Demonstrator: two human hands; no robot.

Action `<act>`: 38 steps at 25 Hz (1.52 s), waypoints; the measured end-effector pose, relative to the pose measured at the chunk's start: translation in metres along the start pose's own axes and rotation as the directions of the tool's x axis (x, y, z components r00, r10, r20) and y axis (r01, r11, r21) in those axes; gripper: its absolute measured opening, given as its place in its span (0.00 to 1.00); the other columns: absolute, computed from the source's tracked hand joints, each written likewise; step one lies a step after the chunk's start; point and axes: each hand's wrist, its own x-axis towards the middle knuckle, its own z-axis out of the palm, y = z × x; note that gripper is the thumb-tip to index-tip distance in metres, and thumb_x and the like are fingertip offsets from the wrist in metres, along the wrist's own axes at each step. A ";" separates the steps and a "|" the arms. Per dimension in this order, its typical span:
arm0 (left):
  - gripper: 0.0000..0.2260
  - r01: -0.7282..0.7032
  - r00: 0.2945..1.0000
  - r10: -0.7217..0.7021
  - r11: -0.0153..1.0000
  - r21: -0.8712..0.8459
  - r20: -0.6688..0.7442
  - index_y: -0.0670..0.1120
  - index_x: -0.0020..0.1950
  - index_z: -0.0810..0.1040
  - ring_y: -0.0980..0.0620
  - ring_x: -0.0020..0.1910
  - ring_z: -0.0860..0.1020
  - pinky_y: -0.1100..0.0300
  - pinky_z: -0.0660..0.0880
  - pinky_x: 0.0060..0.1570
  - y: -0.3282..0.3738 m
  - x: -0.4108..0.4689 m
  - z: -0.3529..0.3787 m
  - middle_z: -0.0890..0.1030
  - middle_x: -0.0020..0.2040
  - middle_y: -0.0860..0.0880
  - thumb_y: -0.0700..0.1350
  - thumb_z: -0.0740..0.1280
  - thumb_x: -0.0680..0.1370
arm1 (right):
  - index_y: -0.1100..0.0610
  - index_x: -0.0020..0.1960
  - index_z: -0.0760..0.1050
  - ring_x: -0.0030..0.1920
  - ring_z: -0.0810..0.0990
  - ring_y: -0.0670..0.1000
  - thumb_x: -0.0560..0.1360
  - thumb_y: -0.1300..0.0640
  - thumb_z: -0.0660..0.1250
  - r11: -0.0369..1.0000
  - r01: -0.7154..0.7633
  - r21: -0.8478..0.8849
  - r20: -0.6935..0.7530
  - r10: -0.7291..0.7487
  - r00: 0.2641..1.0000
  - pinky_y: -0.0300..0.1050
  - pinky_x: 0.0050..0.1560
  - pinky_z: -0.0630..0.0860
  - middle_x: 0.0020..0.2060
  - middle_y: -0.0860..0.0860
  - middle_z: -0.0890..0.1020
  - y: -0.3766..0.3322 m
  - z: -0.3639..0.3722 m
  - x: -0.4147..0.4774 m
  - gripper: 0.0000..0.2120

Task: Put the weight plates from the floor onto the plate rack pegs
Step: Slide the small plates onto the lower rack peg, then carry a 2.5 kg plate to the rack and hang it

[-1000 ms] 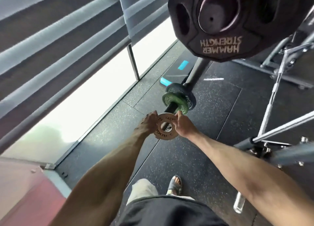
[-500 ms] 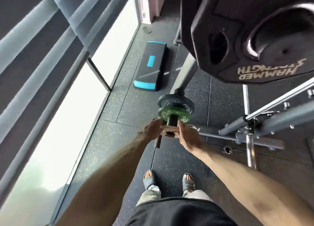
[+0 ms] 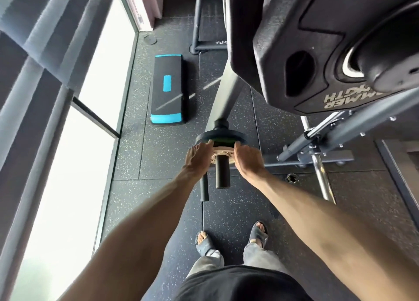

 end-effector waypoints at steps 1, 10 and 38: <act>0.04 0.015 1.000 -0.015 1.000 0.008 0.005 0.40 0.50 0.75 0.45 0.37 0.81 0.52 0.79 0.37 0.000 0.006 0.000 0.82 0.42 0.41 0.35 0.62 0.79 | 0.62 0.52 0.72 0.32 0.79 0.53 0.82 0.65 0.58 1.000 0.007 -0.011 -0.012 -0.008 1.000 0.44 0.33 0.76 0.35 0.53 0.80 0.001 -0.002 0.007 0.04; 0.13 0.054 0.999 -0.054 0.998 0.038 -0.005 0.39 0.59 0.73 0.43 0.41 0.85 0.52 0.82 0.39 -0.003 0.020 0.004 0.85 0.44 0.42 0.40 0.71 0.77 | 0.62 0.53 0.68 0.25 0.76 0.47 0.80 0.51 0.67 0.940 -0.113 0.321 -0.084 0.147 0.986 0.39 0.25 0.72 0.31 0.49 0.78 0.012 0.002 0.010 0.15; 0.18 0.418 0.850 -0.304 0.886 -0.201 0.430 0.41 0.48 0.77 0.42 0.42 0.83 0.48 0.82 0.45 -0.008 0.055 0.001 0.83 0.43 0.41 0.54 0.57 0.83 | 0.59 0.67 0.69 0.51 0.81 0.60 0.83 0.41 0.51 0.642 -0.466 0.608 0.336 0.324 0.884 0.57 0.52 0.80 0.56 0.60 0.80 -0.015 0.018 0.057 0.24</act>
